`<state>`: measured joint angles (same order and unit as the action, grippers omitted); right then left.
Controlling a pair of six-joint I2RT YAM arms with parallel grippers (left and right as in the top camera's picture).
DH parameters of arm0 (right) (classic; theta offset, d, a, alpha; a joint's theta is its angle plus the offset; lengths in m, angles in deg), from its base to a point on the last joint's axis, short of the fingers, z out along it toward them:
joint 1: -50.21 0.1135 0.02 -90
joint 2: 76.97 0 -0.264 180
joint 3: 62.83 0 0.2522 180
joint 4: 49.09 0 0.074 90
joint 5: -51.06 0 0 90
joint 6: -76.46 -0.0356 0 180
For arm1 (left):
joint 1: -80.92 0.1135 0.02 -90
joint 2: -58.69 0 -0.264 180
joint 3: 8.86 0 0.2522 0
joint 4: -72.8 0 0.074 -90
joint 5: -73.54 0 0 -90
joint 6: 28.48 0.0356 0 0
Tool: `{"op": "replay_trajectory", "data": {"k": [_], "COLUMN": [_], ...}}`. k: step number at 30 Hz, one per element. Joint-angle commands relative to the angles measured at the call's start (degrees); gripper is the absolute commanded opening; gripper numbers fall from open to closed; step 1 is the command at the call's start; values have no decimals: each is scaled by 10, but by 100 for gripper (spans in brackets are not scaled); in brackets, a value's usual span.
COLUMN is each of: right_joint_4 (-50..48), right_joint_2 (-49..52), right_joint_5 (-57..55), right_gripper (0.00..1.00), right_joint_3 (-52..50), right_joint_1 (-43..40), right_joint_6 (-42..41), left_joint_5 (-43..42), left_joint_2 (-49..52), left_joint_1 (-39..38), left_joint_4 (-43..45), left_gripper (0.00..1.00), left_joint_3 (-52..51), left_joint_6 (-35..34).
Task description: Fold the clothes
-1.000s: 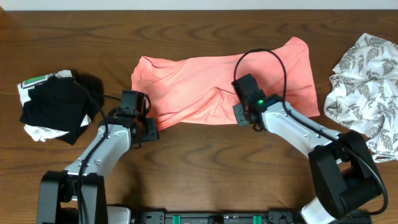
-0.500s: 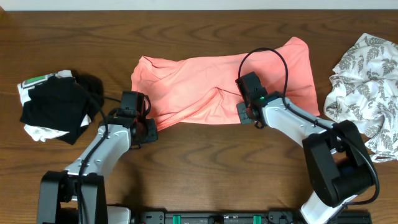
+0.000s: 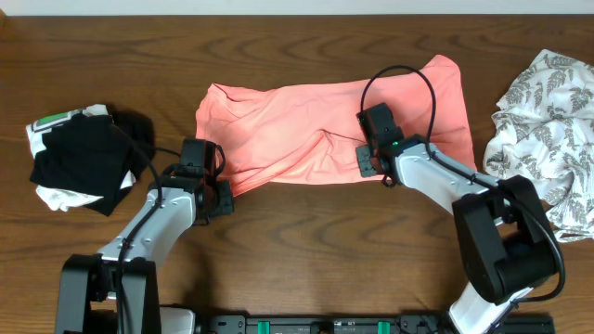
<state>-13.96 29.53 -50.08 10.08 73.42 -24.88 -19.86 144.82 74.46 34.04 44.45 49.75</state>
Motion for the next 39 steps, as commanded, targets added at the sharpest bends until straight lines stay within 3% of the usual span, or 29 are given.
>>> {"op": "replay_trajectory", "data": {"k": [1,9,16,21,28,39], "right_joint_4": [-11,-105,-192,-194,-77,36], "right_joint_2": [15,15,15,9,-73,-59], "right_joint_5": [-7,-7,10,37,50,50], "right_gripper": [20,48,65,75,70,66], "right_joint_3": [1,1,1,2,2,1], "right_joint_1": [-18,-56,-89,-104,-110,-111], "right_joint_6": [3,3,19,61,63,63], "left_joint_5": [12,11,11,11,11,11], "left_joint_2": [-4,-4,-4,-4,-4,-54], "left_joint_1": [3,3,3,3,3,3], "left_joint_4": [4,4,4,4,4,-2], "left_gripper": [35,35,35,35,41,60], "left_joint_3": [-7,-7,-7,-7,-7,11], "left_joint_6": [2,2,2,2,2,1]}}
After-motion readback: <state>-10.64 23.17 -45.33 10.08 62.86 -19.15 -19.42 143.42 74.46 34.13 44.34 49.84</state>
